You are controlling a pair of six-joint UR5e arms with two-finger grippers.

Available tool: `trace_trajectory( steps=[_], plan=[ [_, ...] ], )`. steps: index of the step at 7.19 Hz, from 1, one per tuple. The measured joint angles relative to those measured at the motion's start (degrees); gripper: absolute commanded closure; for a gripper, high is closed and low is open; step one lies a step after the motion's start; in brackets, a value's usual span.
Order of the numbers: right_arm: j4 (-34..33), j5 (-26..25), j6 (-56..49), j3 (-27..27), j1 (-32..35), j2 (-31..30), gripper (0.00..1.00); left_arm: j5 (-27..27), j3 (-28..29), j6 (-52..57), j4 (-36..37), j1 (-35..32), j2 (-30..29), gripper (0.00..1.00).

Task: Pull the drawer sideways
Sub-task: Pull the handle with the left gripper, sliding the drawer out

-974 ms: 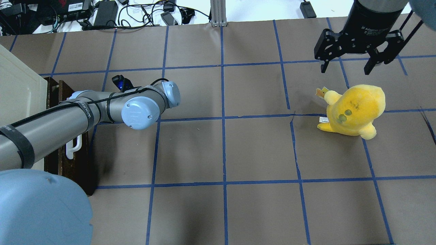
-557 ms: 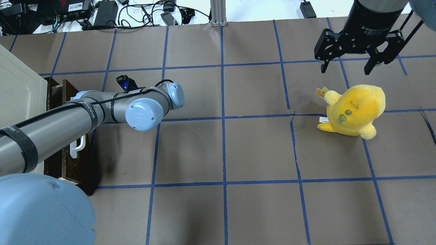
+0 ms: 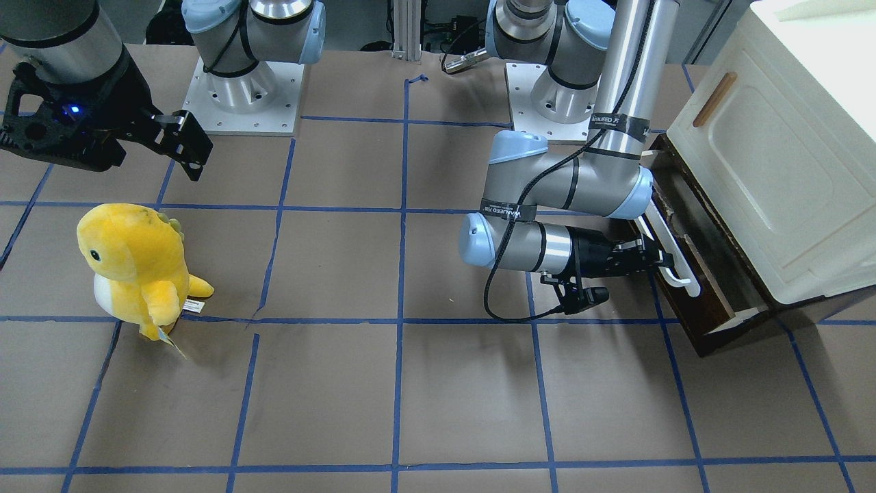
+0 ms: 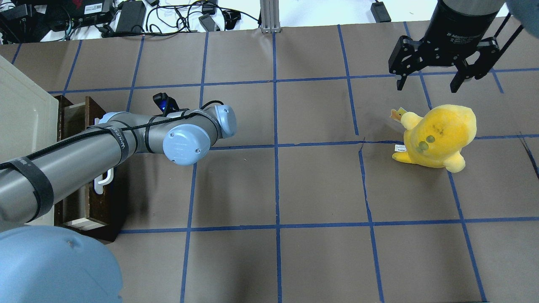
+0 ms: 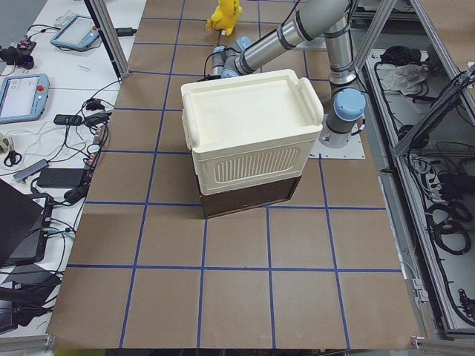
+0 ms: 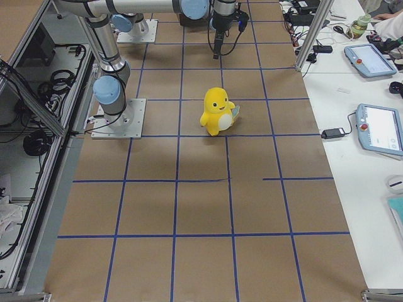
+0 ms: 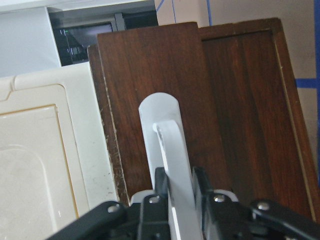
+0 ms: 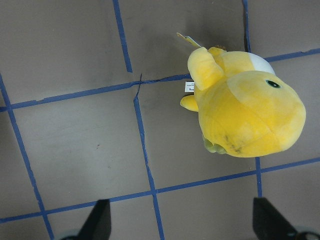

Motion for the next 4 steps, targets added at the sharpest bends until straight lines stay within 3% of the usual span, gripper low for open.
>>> trace_trajectory(
  steps=[4],
  plan=[
    [-0.1, 0.0, 0.0, 0.0, 0.0, 0.0, 0.00, 0.0, 0.0, -0.3, 0.0, -1.0, 0.0, 0.82]
  ],
)
